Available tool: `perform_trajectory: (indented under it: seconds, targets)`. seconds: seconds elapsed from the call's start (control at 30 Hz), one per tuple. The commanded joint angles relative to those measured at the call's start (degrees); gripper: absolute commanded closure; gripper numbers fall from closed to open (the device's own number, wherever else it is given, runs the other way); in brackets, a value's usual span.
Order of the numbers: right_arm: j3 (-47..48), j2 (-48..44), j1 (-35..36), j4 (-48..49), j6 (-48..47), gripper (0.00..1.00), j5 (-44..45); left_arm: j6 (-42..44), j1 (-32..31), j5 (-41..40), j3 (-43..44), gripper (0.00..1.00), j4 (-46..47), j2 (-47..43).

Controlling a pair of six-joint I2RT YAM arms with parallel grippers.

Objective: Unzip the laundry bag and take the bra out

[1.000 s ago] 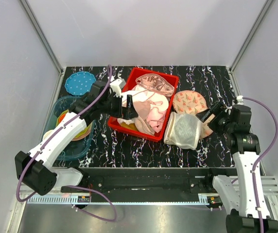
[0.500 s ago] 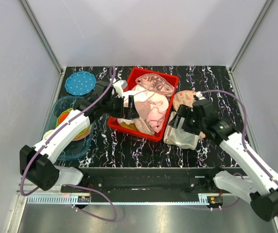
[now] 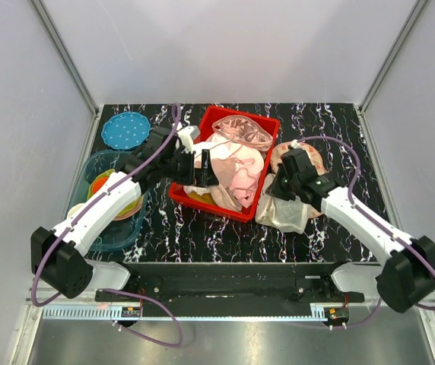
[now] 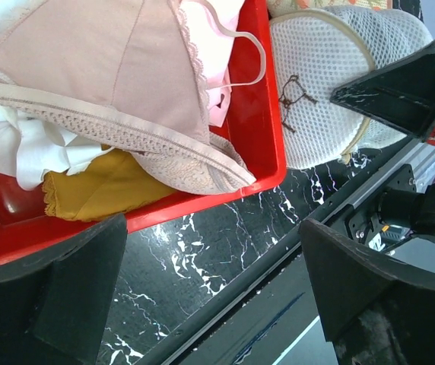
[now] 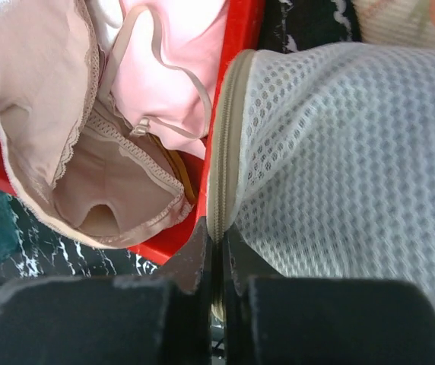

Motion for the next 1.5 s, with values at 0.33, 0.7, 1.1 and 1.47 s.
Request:
perform_trajectory:
  seconds: [0.33,0.7,1.1,1.47]
  targets:
    - [5.9,-23.8,-13.4,-14.7,1.9,1.0,6.5,13.3,-21.6,-10.8,5.7,0.01,18.4,3.5]
    - [8.1,-20.4,-15.4,-13.6,7.9,1.0,-0.4,38.4,-32.3,-23.3,-7.1,0.01,43.4,0.3]
    - [7.8,-18.9,-19.6,-10.6,10.1,1.0,-9.6,40.9,-37.3,-22.3,-7.6,0.01,49.6,6.6]
    - [6.1,-18.3,-21.7,-7.8,11.8,1.0,-15.5,44.8,-38.7,-29.2,-3.6,0.01,53.6,15.3]
